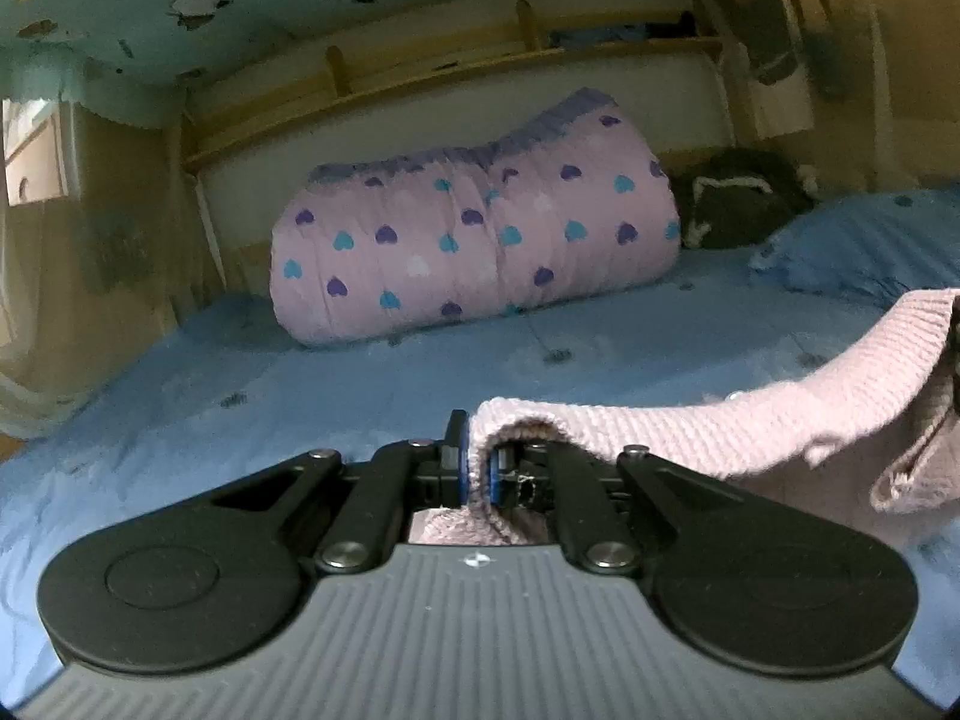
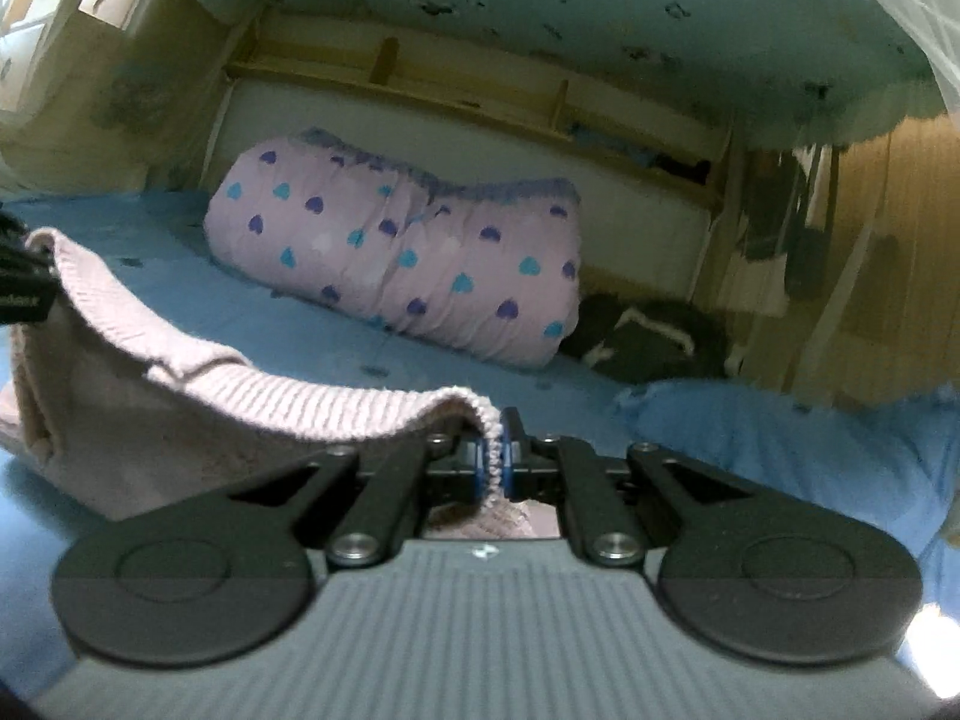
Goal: Fold small clothes
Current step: 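Lift the hem with both tools and fold it over toward the collar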
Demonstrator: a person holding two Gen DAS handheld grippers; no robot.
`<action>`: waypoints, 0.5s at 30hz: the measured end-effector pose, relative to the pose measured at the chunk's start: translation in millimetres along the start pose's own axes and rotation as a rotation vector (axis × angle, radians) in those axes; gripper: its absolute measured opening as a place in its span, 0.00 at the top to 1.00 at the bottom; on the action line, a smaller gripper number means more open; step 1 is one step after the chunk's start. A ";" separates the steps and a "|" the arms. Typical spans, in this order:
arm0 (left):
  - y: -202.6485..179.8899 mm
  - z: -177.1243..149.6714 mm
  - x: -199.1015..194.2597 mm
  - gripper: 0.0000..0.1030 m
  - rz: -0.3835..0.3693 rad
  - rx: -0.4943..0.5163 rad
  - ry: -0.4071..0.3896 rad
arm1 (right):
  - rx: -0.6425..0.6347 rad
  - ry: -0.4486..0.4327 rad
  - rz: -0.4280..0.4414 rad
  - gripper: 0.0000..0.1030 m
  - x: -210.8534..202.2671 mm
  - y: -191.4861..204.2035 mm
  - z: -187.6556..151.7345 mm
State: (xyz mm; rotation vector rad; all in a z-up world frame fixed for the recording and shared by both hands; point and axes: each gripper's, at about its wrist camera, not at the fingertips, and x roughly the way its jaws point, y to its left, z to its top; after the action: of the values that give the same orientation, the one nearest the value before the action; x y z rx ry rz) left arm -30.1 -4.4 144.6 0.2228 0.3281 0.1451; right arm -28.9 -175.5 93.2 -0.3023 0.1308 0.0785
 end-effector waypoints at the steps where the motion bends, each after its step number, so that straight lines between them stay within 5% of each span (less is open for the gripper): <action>1: -0.5 5.1 10.0 0.93 0.005 -0.002 -0.002 | -0.006 -0.008 -0.006 0.93 8.4 0.4 3.3; 8: -2.2 20.7 98.0 0.93 0.015 -0.005 0.034 | -0.031 -0.010 -0.035 0.93 74.9 1.0 14.5; 15: -20.5 -6.3 186.9 0.93 -0.004 0.047 0.114 | -0.060 0.075 -0.030 0.93 144.9 13.2 -8.4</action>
State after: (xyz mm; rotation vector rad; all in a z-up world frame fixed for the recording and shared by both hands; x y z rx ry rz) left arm 144.9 10.1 77.4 0.2611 0.4455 0.1466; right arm 112.1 -157.2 61.2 -0.3675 0.1981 0.0419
